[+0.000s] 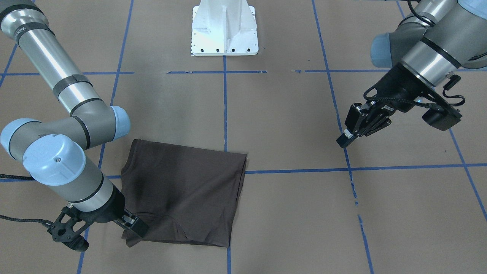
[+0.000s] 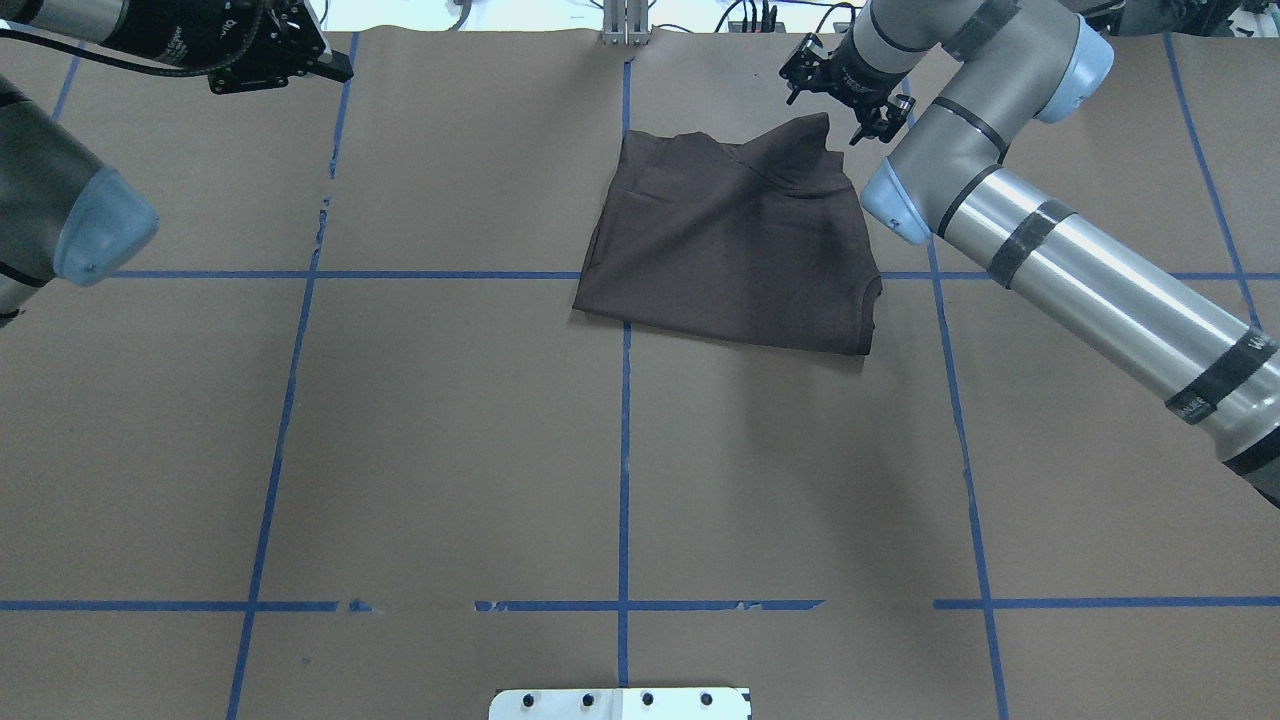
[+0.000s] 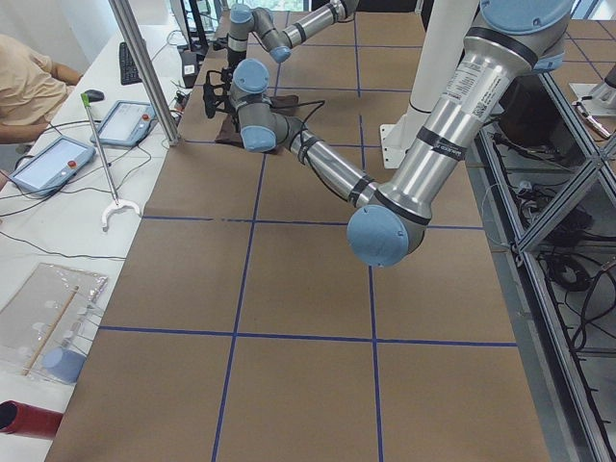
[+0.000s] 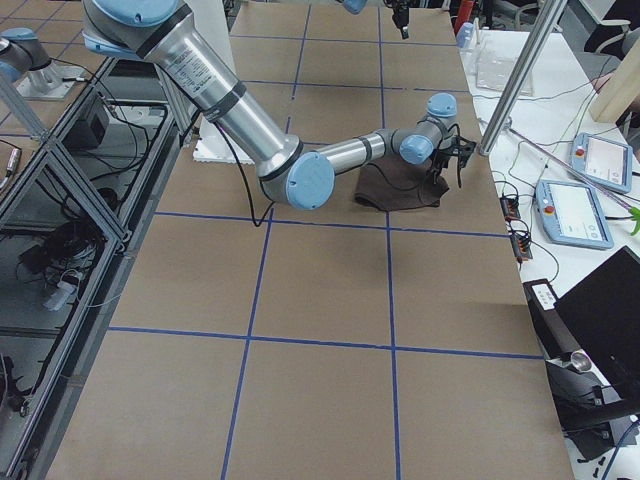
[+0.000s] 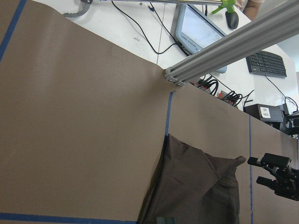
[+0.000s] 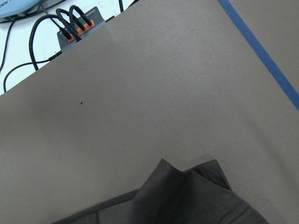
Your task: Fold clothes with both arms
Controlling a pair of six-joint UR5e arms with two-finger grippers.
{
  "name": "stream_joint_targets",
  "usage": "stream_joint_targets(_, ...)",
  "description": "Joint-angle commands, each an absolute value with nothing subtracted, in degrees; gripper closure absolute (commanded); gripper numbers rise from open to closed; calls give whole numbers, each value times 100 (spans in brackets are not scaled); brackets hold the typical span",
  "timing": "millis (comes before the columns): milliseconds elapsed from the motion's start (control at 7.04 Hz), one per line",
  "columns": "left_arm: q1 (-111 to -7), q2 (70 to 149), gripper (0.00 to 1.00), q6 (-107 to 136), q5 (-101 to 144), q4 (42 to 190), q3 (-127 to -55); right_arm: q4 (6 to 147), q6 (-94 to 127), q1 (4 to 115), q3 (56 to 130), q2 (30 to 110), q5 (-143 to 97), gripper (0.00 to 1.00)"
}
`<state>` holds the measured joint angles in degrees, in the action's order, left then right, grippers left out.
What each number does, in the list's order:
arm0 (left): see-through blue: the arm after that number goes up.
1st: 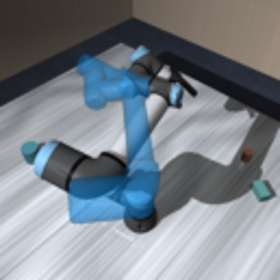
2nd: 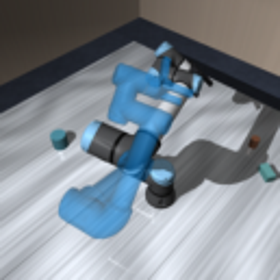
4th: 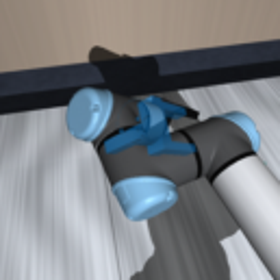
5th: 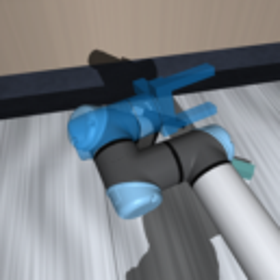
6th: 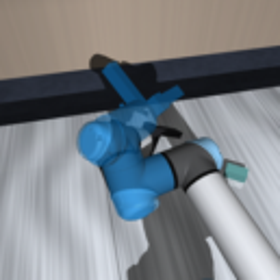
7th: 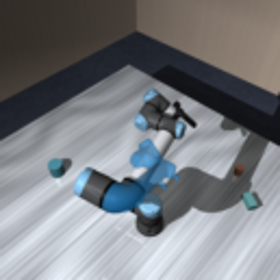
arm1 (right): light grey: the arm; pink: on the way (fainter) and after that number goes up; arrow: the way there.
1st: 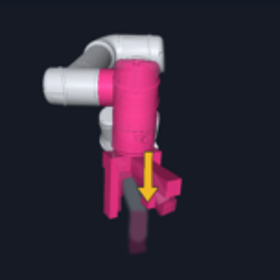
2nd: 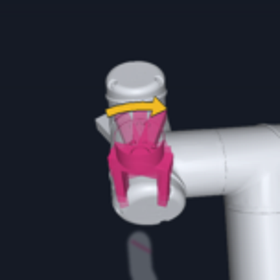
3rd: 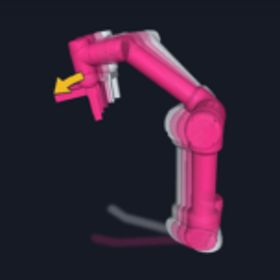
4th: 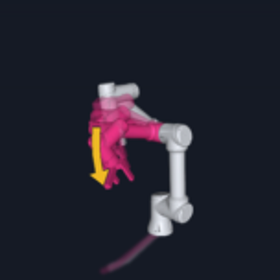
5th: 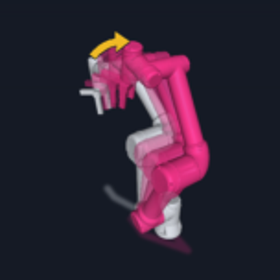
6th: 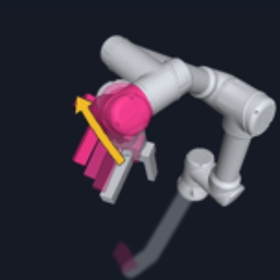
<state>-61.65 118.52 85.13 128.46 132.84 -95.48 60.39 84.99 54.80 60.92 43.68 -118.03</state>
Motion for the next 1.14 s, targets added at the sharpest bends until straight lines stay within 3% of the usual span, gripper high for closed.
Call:
stream_joint_targets(0, -6170, 11734, 100, 8508, 12867, 13280, -9562, 6161, 8927, 5380, 7333, 5128, -12310, 0)
stream_joint_targets(284, -6170, 11663, 100, 8508, 12850, 13280, -9685, 6161, 9253, 5143, 7288, 5204, -12105, 1)
stream_joint_targets(426, -6161, 11663, 100, 8517, 12850, 13289, -9694, 6144, 9229, 5098, 7069, 5160, -11859, 56)
stream_joint_targets(568, -6170, 11663, 100, 8517, 12850, 13280, -9738, 6135, 9194, 4924, 6492, 4585, -11682, 100)
stream_joint_targets(711, -6161, 11620, 100, 8517, 12867, 13280, -9808, 6135, 9132, 4774, 5903, 4179, -11454, 100)
stream_joint_targets(995, -6161, 11637, 100, 8586, 12876, 13280, -9817, 6126, 8693, 4694, 5766, 4219, -11452, 100)
